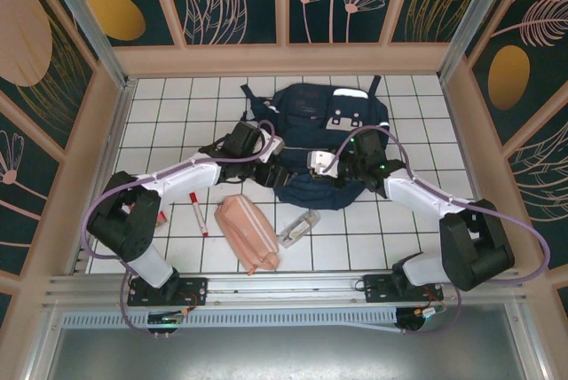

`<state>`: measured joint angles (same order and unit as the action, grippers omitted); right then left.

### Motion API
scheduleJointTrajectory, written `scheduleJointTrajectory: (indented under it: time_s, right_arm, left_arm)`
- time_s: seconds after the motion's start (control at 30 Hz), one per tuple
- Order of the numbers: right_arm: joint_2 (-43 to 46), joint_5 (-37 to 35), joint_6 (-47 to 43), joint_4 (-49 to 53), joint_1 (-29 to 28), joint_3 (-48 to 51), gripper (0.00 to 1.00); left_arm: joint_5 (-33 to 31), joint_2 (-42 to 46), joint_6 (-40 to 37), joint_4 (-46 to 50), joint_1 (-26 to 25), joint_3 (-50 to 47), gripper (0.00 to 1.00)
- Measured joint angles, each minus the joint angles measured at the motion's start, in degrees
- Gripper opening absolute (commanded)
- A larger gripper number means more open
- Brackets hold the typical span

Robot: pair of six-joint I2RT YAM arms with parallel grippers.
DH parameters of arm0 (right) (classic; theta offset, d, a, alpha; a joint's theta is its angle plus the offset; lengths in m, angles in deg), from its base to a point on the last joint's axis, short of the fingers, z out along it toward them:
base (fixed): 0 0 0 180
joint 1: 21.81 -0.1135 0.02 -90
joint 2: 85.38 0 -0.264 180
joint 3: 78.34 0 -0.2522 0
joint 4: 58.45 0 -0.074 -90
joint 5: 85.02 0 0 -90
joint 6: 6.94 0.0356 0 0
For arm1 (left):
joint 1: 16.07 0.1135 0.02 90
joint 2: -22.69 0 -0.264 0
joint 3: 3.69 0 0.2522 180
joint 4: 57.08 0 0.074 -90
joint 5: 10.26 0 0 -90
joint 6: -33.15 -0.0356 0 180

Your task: Pack books, pencil case, and school supplies into a backpack

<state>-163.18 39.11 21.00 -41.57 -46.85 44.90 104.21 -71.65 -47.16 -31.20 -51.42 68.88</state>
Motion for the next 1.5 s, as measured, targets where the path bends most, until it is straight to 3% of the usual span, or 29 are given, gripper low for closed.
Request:
scheduleJointTrajectory:
  time_s: [0.33,0.6,0.63,0.77,1.07,1.1,1.17,1.2,1.5]
  right_arm:
    - [1.42,2.23,-1.14,1.49,1.07,0.00,0.00]
    - [1.55,3.76,-1.99,3.45,1.18,-1.33,0.00]
    - [1.55,3.89,-2.16,3.74,1.22,-1.53,0.00]
    - [1.62,4.24,-2.49,5.09,1.44,-1.99,0.00]
    - [3.32,1.70,-10.95,9.75,1.51,-2.82,0.00]
    - [3.93,1.31,-11.58,9.66,1.53,-2.75,0.08]
    - [5.27,0.63,-11.23,8.92,1.57,-2.27,0.42]
    - [5.90,0.17,-10.73,8.72,1.42,-2.03,0.46]
    - [5.18,-1.42,0.31,3.82,-4.52,-2.25,0.53]
  left_arm:
    - [11.47,-0.31,-0.04,-4.42,-0.37,-0.94,0.54]
    - [12.72,-1.36,-0.66,-7.26,-0.79,-1.55,0.49]
    - [12.52,-1.75,-0.70,-7.43,-0.87,-1.55,0.46]
    - [11.26,-4.13,-1.77,-8.00,-1.05,-1.53,0.03]
    - [9.77,-1.03,-4.87,-6.88,-0.35,-1.53,0.00]
    - [9.46,-0.13,-5.57,-6.73,-0.15,-1.53,0.00]
    - [9.33,1.25,-6.91,-6.49,0.11,-1.53,0.00]
    - [9.42,1.68,-7.58,-6.34,0.24,-1.53,0.00]
    - [9.16,1.88,-9.66,-6.54,-1.68,-1.42,0.00]
